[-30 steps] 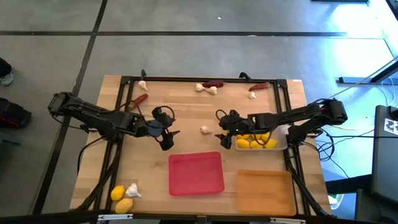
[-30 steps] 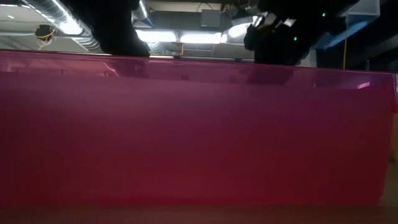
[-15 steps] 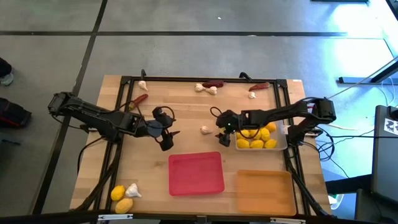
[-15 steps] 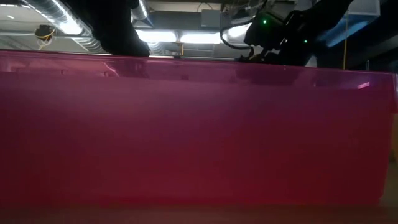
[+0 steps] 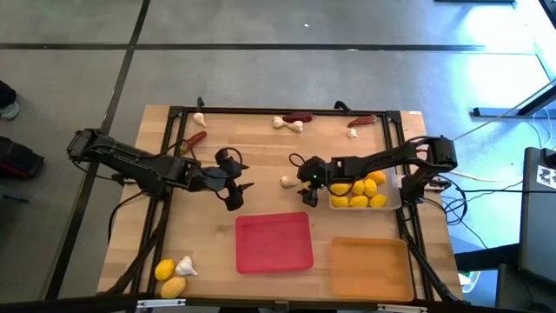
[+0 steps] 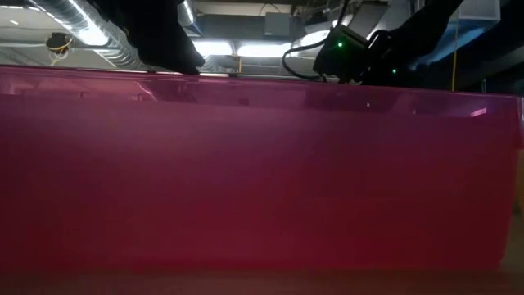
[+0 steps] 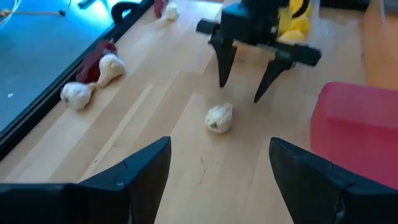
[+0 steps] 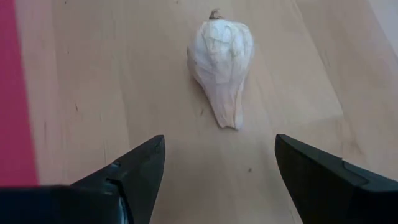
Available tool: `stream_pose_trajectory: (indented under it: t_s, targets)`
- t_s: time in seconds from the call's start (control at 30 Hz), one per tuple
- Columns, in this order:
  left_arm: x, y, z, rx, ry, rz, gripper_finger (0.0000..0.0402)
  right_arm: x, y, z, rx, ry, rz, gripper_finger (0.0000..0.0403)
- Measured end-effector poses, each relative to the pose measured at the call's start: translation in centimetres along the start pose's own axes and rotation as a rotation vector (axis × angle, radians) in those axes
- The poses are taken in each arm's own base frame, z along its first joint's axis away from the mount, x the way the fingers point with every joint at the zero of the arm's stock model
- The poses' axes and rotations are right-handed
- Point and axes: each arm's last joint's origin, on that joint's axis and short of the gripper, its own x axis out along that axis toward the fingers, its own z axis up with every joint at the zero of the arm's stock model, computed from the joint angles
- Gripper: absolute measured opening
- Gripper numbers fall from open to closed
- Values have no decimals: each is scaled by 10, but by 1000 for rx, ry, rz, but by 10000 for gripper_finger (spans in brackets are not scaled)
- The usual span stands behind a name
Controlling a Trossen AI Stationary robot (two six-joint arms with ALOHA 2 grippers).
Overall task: Sort produce into baskets
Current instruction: Put the white garlic into the orange bin
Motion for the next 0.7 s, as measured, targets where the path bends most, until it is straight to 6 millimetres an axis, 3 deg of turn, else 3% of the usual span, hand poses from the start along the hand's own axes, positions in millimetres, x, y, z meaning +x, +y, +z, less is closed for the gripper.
stream_pose_trajectory:
  t_s: [0.33, 0.53, 0.7]
  targets:
    - [-2, -5, -1, 30, 9, -51, 269, 21, 4, -7, -23, 12, -8, 296]
    - [-4, -8, -2, 44, 8, -63, 269, 29, 4, 0, -48, -86, -31, 296]
    - [-4, -8, -2, 46, 8, -65, 269, 35, 1, -2, -57, -84, -73, 265]
